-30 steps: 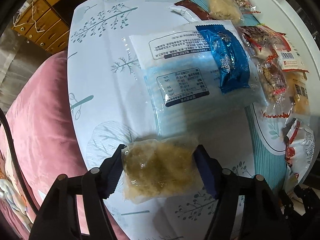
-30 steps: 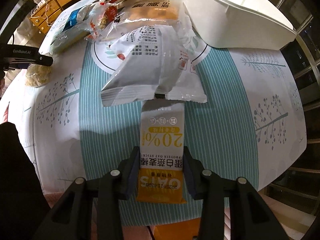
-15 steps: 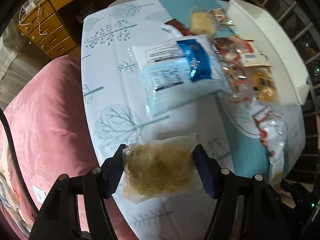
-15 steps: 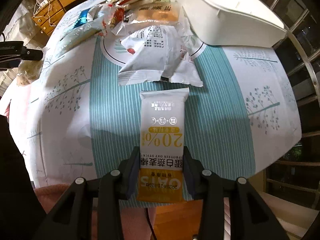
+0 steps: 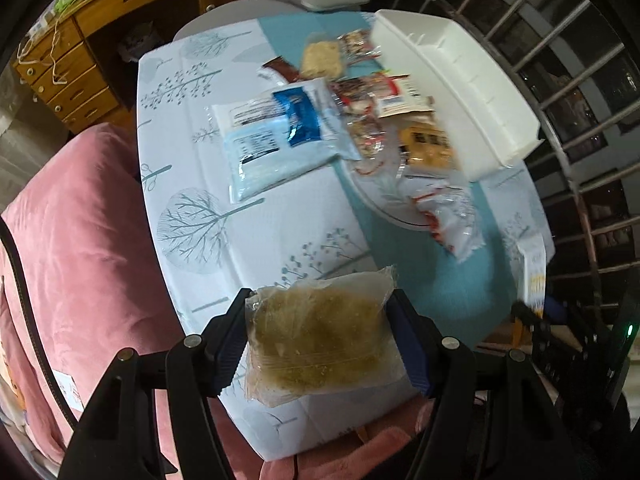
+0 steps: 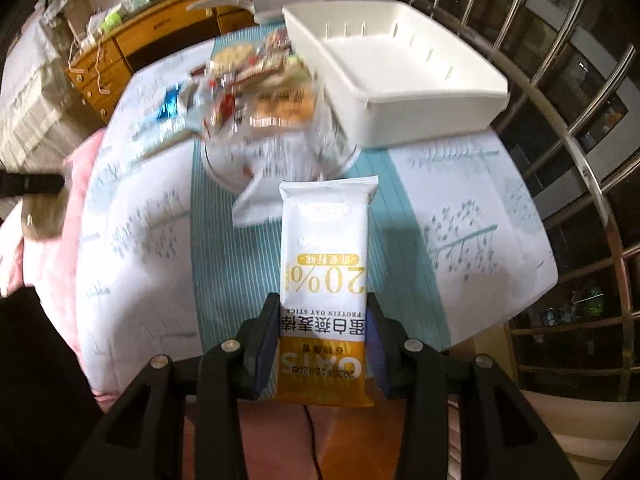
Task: Organize snacks
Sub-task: 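Carry both snacks into the white tray and open both tools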
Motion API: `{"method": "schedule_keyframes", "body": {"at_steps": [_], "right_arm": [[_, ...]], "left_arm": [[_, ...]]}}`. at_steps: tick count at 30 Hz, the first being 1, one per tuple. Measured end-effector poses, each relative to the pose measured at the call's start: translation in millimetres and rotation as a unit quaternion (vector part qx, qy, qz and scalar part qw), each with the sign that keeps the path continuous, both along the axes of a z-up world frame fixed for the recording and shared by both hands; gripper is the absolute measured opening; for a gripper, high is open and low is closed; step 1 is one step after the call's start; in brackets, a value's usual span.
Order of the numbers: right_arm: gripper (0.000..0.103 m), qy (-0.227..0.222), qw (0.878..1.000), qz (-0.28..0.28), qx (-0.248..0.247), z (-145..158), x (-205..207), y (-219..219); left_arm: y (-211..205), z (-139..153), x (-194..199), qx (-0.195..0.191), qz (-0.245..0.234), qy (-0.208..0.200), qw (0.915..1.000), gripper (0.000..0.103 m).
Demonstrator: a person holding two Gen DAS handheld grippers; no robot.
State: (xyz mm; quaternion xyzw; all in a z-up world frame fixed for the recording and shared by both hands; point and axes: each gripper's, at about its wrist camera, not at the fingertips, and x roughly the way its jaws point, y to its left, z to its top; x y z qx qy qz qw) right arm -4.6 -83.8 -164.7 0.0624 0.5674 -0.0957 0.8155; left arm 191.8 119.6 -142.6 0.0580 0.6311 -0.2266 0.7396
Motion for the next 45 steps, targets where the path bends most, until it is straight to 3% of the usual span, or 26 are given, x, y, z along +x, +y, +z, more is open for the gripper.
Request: {"method": "schedule_keyframes", "body": {"at_steps": [11,24,33,41,45], "right_arm": [[0.04,-0.06,0.997,0.014,0.039,38.0,44.5,-41.5],[0.041,-0.078,0.991,0.086,0.073,66.8,102.8,-110.6],[0.041,-0.096,0.983,0.138,0.067,81.4,140.2,-175.7],[0.042,-0.105,0.981,0.153,0.063,87.3,171.3,-219.1],[0.042,-0.112,0.977,0.159,0.09,90.9,182.9,-233.5]], "left_arm": [[-38.2,47.5,-13.0,-0.02,0.005,0.003,0.9998,0.066],[-136.4,83.0,0.6,-0.028,0.048,-0.01,0.9984,0.066],[-214.1,88.0,19.0,-0.055,0.082,-0.041,0.9943,0.066],[-263.7,89.3,42.3,-0.099,0.107,-0.074,0.9866,0.066],[-283.8,91.6,51.2,-0.113,0.1,-0.086,0.9848,0.066]]}}
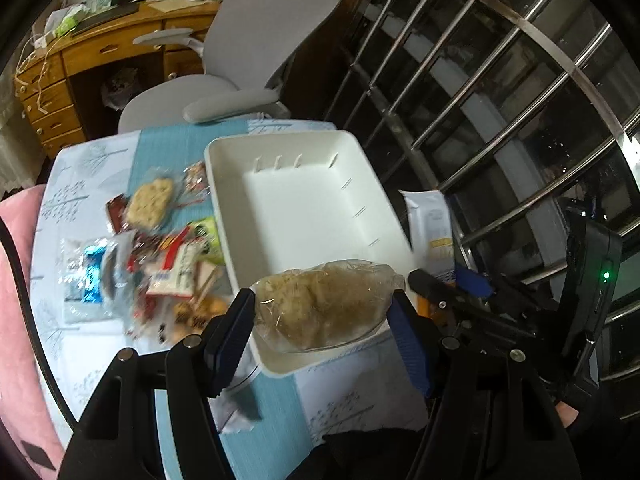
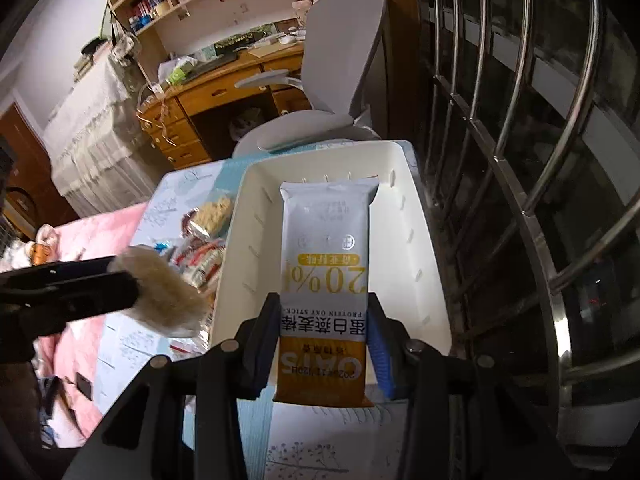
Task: Organize snacks
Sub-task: 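Carry both snacks into the white tray and open both tools, then withdraw both tools from the tray toward the remaining snacks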
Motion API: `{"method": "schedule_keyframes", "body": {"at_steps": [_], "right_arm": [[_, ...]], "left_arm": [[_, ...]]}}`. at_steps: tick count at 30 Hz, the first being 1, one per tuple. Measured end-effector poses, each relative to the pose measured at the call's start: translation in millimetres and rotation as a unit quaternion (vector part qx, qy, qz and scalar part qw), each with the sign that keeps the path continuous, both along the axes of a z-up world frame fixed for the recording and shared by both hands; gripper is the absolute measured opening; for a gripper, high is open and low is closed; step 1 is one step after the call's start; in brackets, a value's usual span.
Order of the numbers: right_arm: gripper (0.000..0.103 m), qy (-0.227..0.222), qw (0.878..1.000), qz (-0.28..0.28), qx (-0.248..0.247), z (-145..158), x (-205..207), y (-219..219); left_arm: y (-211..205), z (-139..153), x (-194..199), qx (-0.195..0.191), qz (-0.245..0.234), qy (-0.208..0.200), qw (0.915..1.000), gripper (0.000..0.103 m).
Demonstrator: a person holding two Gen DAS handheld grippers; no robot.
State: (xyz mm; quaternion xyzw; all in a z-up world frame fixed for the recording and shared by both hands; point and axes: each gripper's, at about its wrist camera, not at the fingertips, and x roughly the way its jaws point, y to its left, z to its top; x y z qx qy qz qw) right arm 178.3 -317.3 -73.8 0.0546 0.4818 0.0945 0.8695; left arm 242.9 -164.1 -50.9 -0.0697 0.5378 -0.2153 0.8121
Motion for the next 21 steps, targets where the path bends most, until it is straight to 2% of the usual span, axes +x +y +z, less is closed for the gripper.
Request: {"method": "schedule_keyframes", "body": {"at_steps": [3,4,7,8,21], "right_arm": [[0.042,-0.006,1.0,-0.001,0.001,0.7,7.7,-7.8],[0.044,-0.006,1.0,-0.004,0.001,0.1,9.9,-10.1],[0.059,0.003,1.0,-0.026,0.003,-5.1,14.2,-20.1],[0.06,0.005,1.0,-0.027,0.006,-6.5,14.2,-22.2],[0.061,0.042,0.998,-0.028,0.025,-26.2,0.2,-15.3]], "left_arm": [[-11.2,-2.7,6.2,-0.001,0.0,-0.008,1.0,0.068],[-13.9,-5.3,9.0,0.001,0.006,-0.005,1.0,0.075],[-14.9,-10.9,13.4,0.016,0.026,0.007,0.9995,0.079],[-14.8,-13.0,14.1,0.016,0.027,0.011,0.9994,0.079],[11.2,-37.9,-7.9,0.03,0.047,0.039,0.9977,0.079]]}}
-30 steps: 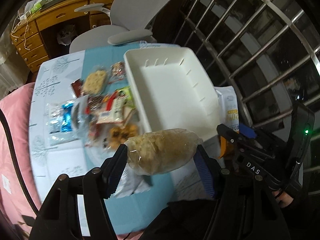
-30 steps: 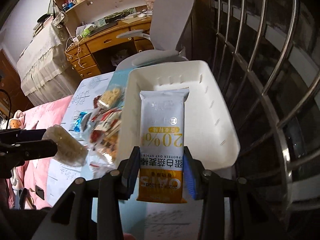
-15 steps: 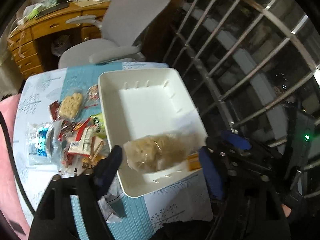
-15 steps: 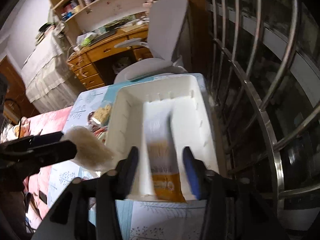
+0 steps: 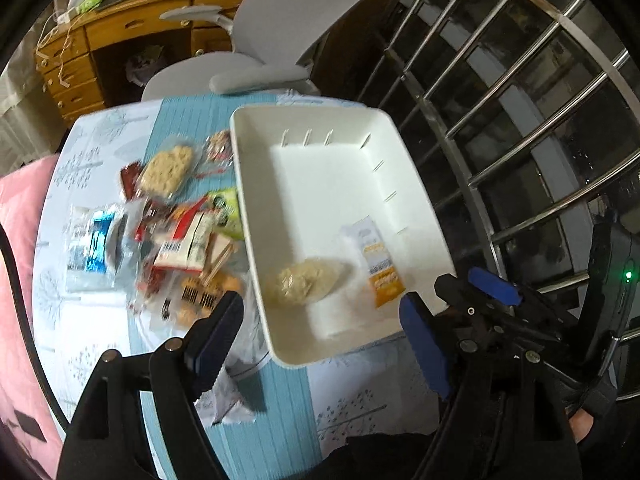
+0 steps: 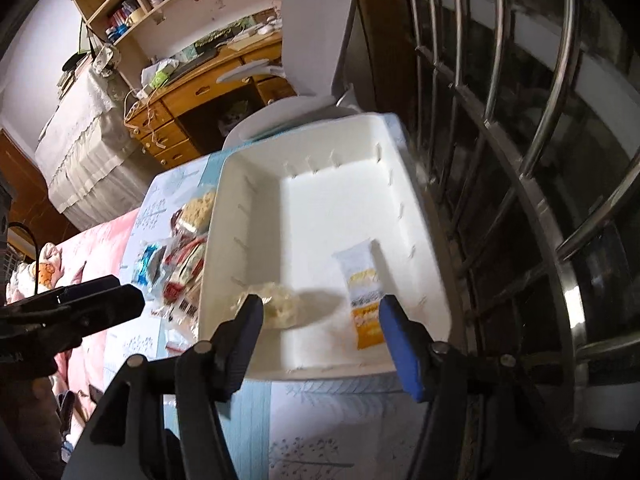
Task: Organize snacks
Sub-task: 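Withdraw both tools from the tray toward the remaining snacks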
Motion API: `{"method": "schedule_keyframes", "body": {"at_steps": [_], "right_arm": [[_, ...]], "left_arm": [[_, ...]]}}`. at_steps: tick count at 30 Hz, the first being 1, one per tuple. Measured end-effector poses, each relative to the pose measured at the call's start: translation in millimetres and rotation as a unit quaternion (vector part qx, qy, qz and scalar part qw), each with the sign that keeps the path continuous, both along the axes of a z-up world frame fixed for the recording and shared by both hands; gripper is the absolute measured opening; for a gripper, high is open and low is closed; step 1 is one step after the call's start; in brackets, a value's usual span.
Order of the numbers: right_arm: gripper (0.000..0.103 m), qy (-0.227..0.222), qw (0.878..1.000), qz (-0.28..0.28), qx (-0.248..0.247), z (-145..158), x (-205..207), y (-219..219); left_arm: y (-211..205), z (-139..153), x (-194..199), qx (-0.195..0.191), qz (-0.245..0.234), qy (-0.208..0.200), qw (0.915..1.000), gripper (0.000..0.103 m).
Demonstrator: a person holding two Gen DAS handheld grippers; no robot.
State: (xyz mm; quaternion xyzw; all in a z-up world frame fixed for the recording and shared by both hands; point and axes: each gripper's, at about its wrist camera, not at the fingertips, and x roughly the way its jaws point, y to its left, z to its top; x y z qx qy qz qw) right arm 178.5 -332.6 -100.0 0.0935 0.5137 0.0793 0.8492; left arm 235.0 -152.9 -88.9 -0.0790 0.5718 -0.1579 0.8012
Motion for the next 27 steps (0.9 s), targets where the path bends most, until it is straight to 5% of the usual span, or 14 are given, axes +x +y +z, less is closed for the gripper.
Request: {"method": "schedule_keyframes", "body": {"at_steps": [15,27], "right_arm": [[0.061,0.053,0.998,0.008,0.035,-34.1,-35.7,43.2],[0.061,0.088,0.994,-0.043,0.041,-49.4,-67.9,93.8]], "left_arm": [[88.5,-47.8,-49.1,0.027,0.085,0.052,0.9947,0.08],[148.3,-50.6,-55.4,0.049,0.02,0.053,0.9972,0.082]]}}
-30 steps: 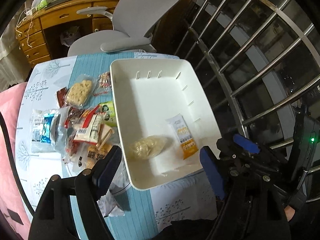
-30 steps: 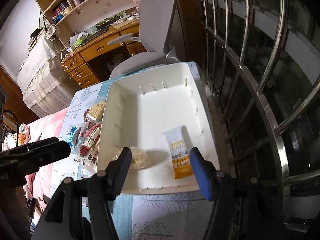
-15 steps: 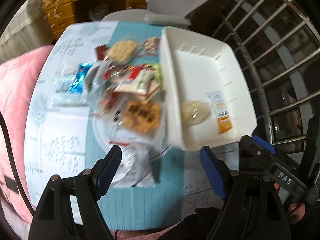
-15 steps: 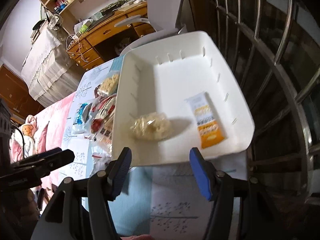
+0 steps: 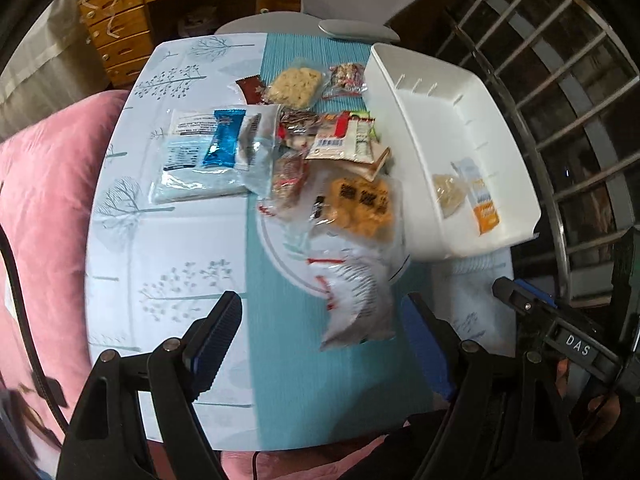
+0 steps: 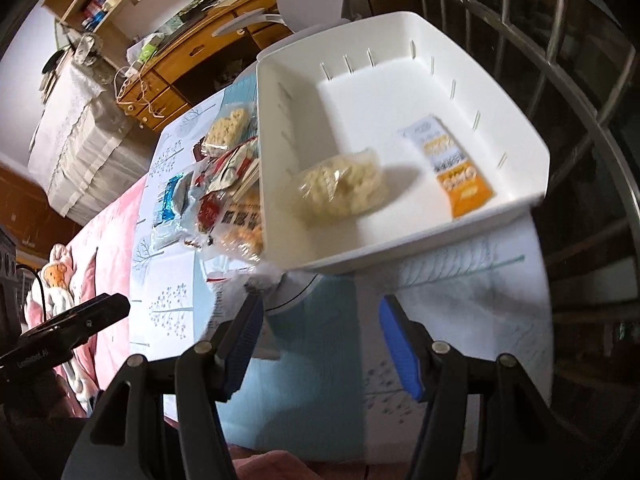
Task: Organize snacks
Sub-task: 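Withdraw both tools from the tray toward the remaining snacks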
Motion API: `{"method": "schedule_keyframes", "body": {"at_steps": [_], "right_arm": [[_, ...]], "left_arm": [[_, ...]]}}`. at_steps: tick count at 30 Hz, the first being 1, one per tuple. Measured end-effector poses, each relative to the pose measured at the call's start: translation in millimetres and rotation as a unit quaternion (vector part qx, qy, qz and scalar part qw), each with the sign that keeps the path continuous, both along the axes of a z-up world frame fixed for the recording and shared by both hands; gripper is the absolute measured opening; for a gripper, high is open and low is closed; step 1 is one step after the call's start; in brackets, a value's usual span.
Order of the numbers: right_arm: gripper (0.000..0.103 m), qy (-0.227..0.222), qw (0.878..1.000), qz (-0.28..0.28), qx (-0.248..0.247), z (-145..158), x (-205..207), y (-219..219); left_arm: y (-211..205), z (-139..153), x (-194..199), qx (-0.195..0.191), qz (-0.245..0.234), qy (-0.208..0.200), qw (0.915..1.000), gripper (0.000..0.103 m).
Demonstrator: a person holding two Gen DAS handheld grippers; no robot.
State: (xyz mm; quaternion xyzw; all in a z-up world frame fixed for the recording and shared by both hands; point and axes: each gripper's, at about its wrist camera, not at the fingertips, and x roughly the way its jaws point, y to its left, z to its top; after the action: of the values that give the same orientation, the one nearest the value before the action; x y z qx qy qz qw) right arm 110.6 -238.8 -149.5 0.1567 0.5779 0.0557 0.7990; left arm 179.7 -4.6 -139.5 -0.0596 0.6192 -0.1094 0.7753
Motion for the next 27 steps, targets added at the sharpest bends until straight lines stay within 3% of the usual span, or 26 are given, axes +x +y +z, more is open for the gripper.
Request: {"method": "schedule_keyframes", "body": {"at_steps": [6,18,27], "right_arm": [[0.061,0.007,0.999,-0.046,0.004,-5.7,-17.7,28.5],[0.061,0.003,0.99,-0.14,0.006,-21.0,-49.0,85.3],[0.061,-0.015,0.989,-0.145,-0.04,-31.0,-61.8,122.5]], "left_arm": [[27.6,-0.8,6.3,0.013,-0.047,0.013,0.9987,0.09],[61.5,0.6,28.4,0.028,-0.152,0.018,0.9878,0.09],[49.6,0.2,57.2,0.029,-0.204,0.036,0.9779,0.091]]}}
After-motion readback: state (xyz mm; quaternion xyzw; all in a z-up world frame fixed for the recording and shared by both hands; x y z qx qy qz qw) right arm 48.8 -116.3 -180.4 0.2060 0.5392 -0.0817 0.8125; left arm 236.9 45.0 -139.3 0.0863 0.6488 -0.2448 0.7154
